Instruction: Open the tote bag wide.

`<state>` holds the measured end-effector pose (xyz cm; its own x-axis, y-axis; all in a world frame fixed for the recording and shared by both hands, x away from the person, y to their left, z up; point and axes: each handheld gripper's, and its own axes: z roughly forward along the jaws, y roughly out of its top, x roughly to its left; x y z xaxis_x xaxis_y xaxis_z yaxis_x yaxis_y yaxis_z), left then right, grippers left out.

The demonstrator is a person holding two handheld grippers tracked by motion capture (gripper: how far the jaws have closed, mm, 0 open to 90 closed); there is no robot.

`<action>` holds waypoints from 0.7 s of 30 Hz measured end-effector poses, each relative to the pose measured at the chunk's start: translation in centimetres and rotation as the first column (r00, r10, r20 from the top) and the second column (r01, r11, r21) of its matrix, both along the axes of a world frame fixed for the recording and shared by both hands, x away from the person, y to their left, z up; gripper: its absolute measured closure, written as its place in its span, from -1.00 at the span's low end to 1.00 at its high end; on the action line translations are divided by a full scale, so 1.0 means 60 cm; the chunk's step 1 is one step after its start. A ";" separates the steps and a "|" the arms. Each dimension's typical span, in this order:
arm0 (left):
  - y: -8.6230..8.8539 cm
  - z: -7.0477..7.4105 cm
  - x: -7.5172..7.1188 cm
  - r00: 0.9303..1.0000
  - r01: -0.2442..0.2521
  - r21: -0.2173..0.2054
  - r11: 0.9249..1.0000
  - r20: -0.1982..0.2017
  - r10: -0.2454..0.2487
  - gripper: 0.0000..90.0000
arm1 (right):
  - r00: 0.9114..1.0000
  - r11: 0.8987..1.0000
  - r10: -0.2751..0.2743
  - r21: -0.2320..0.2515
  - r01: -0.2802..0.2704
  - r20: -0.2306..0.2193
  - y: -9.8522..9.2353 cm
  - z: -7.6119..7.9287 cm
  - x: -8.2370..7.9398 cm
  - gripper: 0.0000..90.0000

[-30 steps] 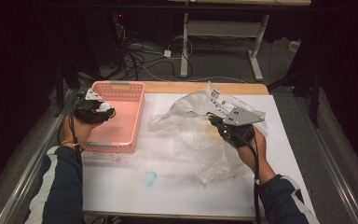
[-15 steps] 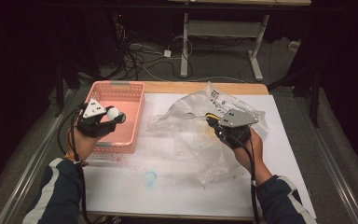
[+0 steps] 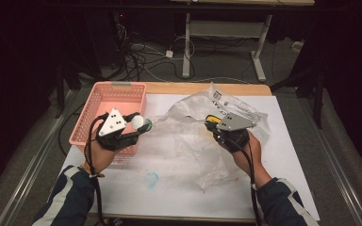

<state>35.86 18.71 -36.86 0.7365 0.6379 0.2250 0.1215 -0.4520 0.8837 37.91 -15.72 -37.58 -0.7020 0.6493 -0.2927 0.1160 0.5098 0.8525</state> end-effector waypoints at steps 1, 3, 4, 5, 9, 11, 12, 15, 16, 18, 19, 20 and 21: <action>-0.010 -0.001 -0.004 1.000 0.018 0.003 1.000 0.007 -0.018 0.08 | 1.000 1.000 -0.002 0.007 0.002 0.000 0.000 0.000 0.000 1.00; -0.034 -0.004 -0.009 0.998 0.052 0.039 0.998 0.017 -0.052 0.08 | 1.000 1.000 -0.009 0.023 0.009 -0.003 -0.001 0.000 0.000 1.00; -0.045 -0.008 -0.011 0.997 0.067 0.050 0.997 0.021 -0.068 0.08 | 1.000 1.000 -0.009 0.024 0.009 -0.002 -0.001 0.000 0.001 1.00; -0.056 -0.011 -0.012 0.996 0.087 0.064 0.994 0.018 -0.089 0.08 | 1.000 1.000 -0.010 0.027 0.010 -0.002 -0.001 0.000 0.001 1.00; -0.096 -0.028 -0.012 0.990 0.140 0.098 0.985 0.006 -0.141 0.08 | 1.000 0.999 -0.012 0.038 0.012 0.003 -0.001 0.002 0.000 1.00; -0.116 -0.037 -0.011 0.987 0.158 0.115 0.981 0.001 -0.159 0.08 | 1.000 0.999 -0.009 0.040 0.008 0.008 0.000 0.003 0.000 1.00; -0.125 -0.043 -0.009 0.985 0.172 0.118 0.978 -0.008 -0.172 0.08 | 1.000 0.999 -0.010 0.042 0.009 0.008 0.001 0.004 0.000 1.00; -0.155 -0.061 -0.003 0.981 0.194 0.149 0.970 -0.021 -0.193 0.08 | 1.000 0.999 -0.009 0.044 0.008 0.011 0.003 0.005 -0.001 1.00; -0.163 -0.067 0.001 0.979 0.204 0.155 0.967 -0.033 -0.201 0.08 | 1.000 0.999 -0.006 0.044 0.005 0.012 0.003 0.006 -0.001 1.00; -0.180 -0.082 0.009 0.978 0.209 0.163 0.964 -0.050 -0.204 0.08 | 1.000 0.999 -0.008 0.042 0.008 0.012 0.004 0.007 -0.001 1.00; -0.188 -0.090 0.014 0.976 0.216 0.175 0.961 -0.060 -0.208 0.08 | 1.000 0.999 -0.012 0.048 0.012 0.016 0.004 0.009 -0.001 1.00; -0.196 -0.097 0.019 0.976 0.217 0.185 0.958 -0.063 -0.208 0.08 | 1.000 0.998 -0.017 0.053 0.015 0.021 0.004 0.012 -0.001 1.00; -0.204 -0.104 0.023 0.976 0.215 0.188 0.958 -0.069 -0.206 0.08 | 0.999 0.999 -0.020 0.051 0.018 0.035 0.004 0.016 -0.002 1.00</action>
<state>37.26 6.48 -43.07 0.8623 0.4154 0.2897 0.0453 -0.6330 0.7728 37.76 -15.49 -36.61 -0.6790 0.6770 -0.2839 0.0942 0.4639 0.8809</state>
